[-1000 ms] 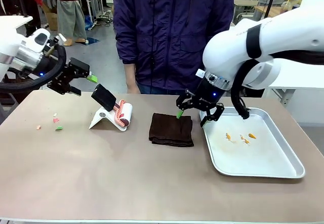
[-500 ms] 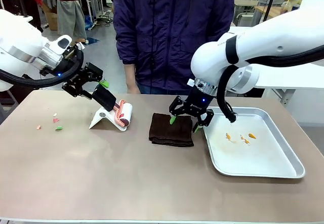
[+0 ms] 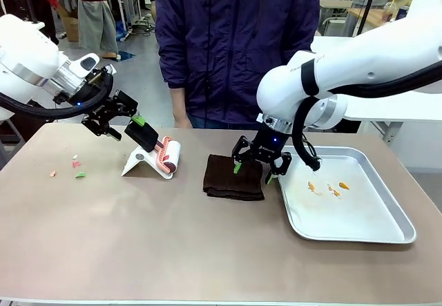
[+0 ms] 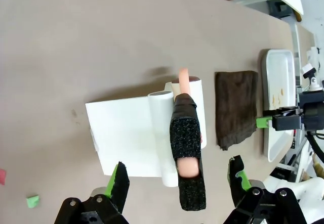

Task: Clean the surface of the table.
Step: Hold the Lint Roller with your left hand and the towel with your right hand.

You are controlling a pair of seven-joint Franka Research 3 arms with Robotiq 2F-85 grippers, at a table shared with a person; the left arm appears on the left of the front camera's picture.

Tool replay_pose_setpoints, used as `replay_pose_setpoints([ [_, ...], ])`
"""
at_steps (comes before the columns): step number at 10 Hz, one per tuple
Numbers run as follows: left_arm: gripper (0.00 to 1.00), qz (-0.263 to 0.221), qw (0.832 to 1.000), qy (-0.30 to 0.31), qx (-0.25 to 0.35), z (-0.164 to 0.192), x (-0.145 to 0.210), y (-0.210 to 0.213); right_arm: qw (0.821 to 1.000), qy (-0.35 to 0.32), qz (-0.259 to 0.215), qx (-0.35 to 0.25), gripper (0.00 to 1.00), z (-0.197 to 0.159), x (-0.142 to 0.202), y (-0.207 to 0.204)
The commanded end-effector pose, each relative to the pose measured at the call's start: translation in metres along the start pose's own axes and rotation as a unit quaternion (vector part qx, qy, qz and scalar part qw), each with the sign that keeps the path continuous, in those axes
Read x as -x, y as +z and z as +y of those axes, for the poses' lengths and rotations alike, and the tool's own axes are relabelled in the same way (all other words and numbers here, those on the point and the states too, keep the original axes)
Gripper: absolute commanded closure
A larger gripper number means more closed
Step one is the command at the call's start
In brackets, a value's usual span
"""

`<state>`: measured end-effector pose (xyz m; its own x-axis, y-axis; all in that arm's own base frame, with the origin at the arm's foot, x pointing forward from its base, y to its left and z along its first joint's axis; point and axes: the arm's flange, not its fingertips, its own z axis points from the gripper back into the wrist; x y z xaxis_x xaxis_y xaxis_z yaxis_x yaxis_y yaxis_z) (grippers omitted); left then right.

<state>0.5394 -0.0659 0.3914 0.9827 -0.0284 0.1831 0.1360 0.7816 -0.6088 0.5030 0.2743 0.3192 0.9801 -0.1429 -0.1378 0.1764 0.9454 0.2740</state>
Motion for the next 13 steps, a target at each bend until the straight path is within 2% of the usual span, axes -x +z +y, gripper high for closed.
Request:
replay_pose_setpoints([
  [1,0.00,0.009,1.000,0.006,0.002,-0.009,-0.005,-0.001,0.999,-0.001,-0.037,0.027,0.00,0.012,-0.011,-0.011],
  [4,0.00,0.014,1.000,0.002,0.006,-0.016,-0.006,-0.009,0.998,0.010,-0.066,0.018,0.00,0.002,-0.020,-0.021],
  [9,0.00,0.011,1.000,0.005,0.013,0.001,-0.005,-0.001,0.998,0.023,-0.059,0.012,0.00,0.003,-0.020,-0.024],
  [10,0.60,0.003,1.000,0.005,0.010,0.001,-0.005,-0.001,0.997,0.031,-0.066,0.008,0.38,0.004,-0.018,-0.024],
  [11,0.60,0.005,1.000,0.001,0.011,0.000,-0.004,-0.001,0.997,0.032,-0.066,0.006,0.60,0.004,-0.017,-0.023],
  [12,1.00,0.002,1.000,0.001,0.014,0.001,-0.005,0.000,0.997,0.034,-0.064,0.002,0.98,0.005,-0.017,-0.023],
  [13,0.62,0.001,1.000,0.002,0.017,0.001,-0.005,0.000,0.997,0.035,-0.062,0.002,1.00,0.005,-0.017,-0.024],
])
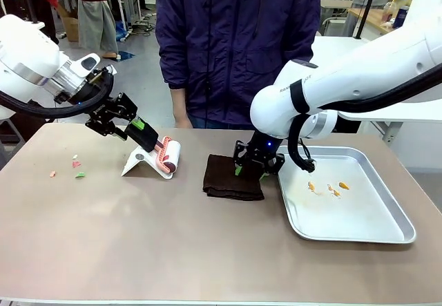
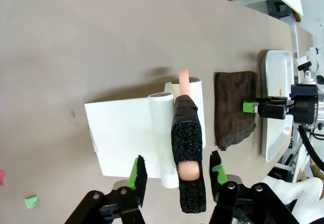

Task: Clean the surface of the table.
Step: Hold the Lint Roller with your left hand and the towel with your right hand.

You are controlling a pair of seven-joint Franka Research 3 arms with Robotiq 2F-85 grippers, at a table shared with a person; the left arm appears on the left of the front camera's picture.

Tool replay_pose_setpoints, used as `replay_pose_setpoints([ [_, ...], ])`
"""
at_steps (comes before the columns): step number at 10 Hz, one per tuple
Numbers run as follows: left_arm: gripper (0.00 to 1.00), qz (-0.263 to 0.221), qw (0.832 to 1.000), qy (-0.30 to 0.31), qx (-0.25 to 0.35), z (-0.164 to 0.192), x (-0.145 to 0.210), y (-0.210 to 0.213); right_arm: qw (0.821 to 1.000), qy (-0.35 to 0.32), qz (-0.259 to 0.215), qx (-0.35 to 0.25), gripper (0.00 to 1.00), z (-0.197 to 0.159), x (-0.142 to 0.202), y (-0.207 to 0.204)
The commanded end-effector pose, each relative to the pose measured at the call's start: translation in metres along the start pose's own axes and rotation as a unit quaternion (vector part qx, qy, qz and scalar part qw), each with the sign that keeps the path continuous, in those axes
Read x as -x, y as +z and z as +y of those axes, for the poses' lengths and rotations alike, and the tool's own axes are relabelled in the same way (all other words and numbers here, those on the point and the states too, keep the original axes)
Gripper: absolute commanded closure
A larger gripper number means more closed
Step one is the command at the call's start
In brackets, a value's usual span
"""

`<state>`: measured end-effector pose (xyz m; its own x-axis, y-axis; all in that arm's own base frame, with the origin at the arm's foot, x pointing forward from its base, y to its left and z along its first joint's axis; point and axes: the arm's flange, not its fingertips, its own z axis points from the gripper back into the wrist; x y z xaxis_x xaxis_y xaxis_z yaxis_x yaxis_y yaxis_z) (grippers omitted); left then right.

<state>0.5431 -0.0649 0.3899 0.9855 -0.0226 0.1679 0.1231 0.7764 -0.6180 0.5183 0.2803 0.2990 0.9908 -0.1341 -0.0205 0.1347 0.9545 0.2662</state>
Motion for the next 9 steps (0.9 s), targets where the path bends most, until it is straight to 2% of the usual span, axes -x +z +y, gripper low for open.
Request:
replay_pose_setpoints([
  [1,1.00,-0.005,1.000,-0.006,0.016,-0.002,-0.001,0.001,1.000,0.017,-0.006,-0.006,1.00,0.002,0.001,-0.004],
  [3,1.00,-0.008,1.000,-0.009,0.018,-0.004,0.000,0.001,1.000,0.021,-0.004,-0.007,0.98,0.003,0.001,-0.004],
  [9,1.00,-0.027,0.999,-0.018,0.044,-0.012,0.004,0.009,1.000,0.025,0.006,-0.012,1.00,0.002,0.000,-0.005],
])
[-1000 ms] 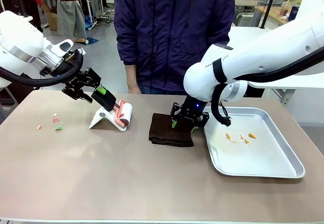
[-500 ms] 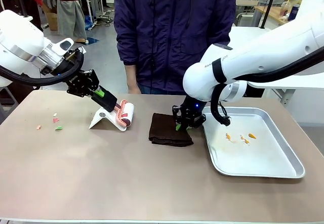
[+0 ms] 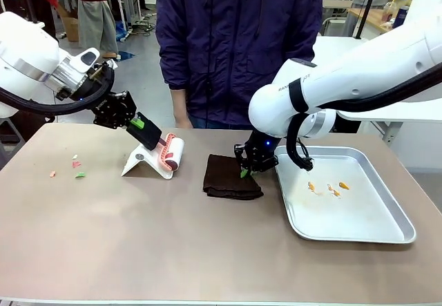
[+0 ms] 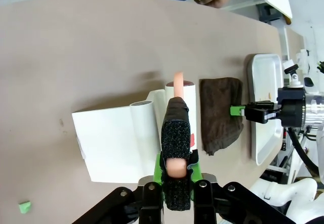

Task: Clean the surface of the table.
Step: Hold the Lint Roller with your left hand and the towel with your right hand.

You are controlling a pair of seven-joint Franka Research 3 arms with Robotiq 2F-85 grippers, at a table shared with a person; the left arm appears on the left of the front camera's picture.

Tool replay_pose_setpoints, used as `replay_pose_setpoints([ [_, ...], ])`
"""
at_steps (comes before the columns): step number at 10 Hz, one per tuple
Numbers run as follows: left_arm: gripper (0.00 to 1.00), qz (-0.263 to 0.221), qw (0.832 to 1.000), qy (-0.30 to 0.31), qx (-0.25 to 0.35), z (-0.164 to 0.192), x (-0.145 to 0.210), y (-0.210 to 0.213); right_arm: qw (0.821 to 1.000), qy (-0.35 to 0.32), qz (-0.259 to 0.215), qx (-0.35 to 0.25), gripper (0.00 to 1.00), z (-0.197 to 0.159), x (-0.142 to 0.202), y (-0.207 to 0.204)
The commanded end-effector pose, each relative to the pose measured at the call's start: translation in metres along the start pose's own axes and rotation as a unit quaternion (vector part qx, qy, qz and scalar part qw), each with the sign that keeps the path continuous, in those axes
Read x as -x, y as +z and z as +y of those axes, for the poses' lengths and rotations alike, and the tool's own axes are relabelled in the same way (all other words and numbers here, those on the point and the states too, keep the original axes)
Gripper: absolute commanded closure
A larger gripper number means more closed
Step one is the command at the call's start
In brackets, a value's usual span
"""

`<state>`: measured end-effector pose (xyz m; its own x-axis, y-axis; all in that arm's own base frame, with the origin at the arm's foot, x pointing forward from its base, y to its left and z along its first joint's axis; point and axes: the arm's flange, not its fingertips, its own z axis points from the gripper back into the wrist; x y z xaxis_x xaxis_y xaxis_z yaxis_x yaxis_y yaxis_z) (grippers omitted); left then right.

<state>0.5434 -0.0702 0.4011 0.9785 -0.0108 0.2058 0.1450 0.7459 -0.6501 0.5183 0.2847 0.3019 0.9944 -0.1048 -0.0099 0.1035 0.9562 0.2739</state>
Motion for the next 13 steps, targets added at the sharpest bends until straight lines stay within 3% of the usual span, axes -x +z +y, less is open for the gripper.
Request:
replay_pose_setpoints([
  [1,1.00,-0.012,1.000,-0.009,0.025,-0.003,0.008,0.006,1.000,0.008,0.006,-0.009,1.00,-0.003,-0.001,-0.005],
  [2,1.00,-0.016,0.999,-0.012,0.030,-0.007,0.013,0.010,1.000,0.006,0.009,-0.023,1.00,-0.005,0.002,0.002],
  [4,1.00,-0.028,0.998,-0.010,0.059,-0.020,0.027,0.029,0.993,-0.012,0.017,-0.116,1.00,-0.020,0.013,0.040],
  [7,1.00,-0.043,0.991,0.020,0.125,-0.036,0.055,0.070,0.967,-0.030,0.037,-0.249,1.00,-0.039,0.040,0.090],
  [9,1.00,-0.040,0.984,0.025,0.172,-0.039,0.079,0.101,0.945,0.013,0.063,-0.321,1.00,-0.057,0.057,0.113],
  [11,1.00,-0.008,0.976,0.003,0.220,-0.026,0.108,0.143,0.926,0.041,0.062,-0.371,1.00,-0.093,0.081,0.141],
  [13,1.00,-0.011,0.965,0.022,0.262,0.006,0.130,0.185,0.908,0.053,0.045,-0.414,1.00,-0.137,0.105,0.169],
])
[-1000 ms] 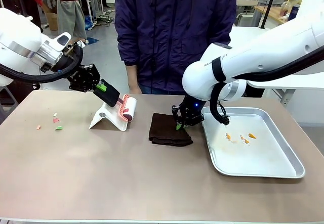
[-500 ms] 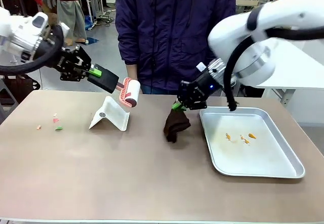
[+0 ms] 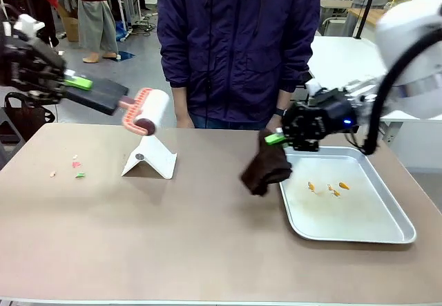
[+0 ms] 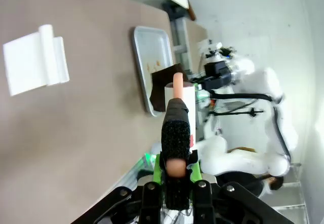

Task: Clean the surface of the table.
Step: Hold the Lint Roller with your left hand and the towel with your right hand.

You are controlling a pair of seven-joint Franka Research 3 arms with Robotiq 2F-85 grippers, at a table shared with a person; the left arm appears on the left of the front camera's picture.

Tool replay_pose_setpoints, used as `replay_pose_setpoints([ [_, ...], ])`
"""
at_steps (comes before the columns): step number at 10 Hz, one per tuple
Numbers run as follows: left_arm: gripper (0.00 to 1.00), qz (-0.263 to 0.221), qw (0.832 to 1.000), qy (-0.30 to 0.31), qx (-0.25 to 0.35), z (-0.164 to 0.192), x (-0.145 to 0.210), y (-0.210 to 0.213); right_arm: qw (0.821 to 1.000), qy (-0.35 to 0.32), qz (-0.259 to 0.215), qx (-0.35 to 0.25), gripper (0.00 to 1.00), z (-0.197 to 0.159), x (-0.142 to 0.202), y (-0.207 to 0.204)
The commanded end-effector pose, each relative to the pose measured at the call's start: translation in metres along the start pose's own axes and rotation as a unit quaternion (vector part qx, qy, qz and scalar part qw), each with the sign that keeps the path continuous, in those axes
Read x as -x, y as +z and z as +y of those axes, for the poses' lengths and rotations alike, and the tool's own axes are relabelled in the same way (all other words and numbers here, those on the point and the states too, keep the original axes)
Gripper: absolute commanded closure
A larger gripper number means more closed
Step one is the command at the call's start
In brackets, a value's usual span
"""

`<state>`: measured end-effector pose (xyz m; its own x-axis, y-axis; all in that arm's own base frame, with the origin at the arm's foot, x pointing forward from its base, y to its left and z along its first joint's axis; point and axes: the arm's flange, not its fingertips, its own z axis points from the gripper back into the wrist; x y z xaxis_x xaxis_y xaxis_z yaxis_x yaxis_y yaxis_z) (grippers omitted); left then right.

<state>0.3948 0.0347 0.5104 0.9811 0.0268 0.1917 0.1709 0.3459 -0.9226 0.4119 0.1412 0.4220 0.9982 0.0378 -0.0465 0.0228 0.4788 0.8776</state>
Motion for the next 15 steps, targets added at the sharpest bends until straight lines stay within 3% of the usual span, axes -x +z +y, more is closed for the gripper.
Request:
replay_pose_setpoints([
  [1,1.00,-0.008,0.999,0.018,0.036,0.020,0.016,0.049,0.998,0.019,-0.032,-0.056,1.00,-0.015,0.033,0.050],
  [3,1.00,-0.008,0.998,0.028,0.063,0.038,0.043,0.092,0.991,0.010,-0.070,-0.114,1.00,-0.038,0.060,0.095],
  [6,1.00,-0.104,0.990,0.063,0.066,0.080,0.099,0.145,0.966,-0.021,-0.117,-0.228,1.00,-0.088,0.109,0.151],
  [9,1.00,-0.143,0.984,0.084,0.068,0.130,0.132,0.170,0.945,-0.025,-0.157,-0.287,1.00,-0.131,0.148,0.173],
  [12,1.00,-0.186,0.970,0.132,0.081,0.146,0.130,0.170,0.938,-0.050,-0.166,-0.301,1.00,-0.151,0.152,0.167],
  [13,1.00,-0.154,0.979,0.112,0.068,0.144,0.138,0.173,0.943,-0.048,-0.160,-0.287,1.00,-0.148,0.111,0.221],
  [15,1.00,-0.154,0.979,0.112,0.068,0.144,0.138,0.173,0.943,-0.048,-0.160,-0.287,1.00,-0.148,0.111,0.221],
])
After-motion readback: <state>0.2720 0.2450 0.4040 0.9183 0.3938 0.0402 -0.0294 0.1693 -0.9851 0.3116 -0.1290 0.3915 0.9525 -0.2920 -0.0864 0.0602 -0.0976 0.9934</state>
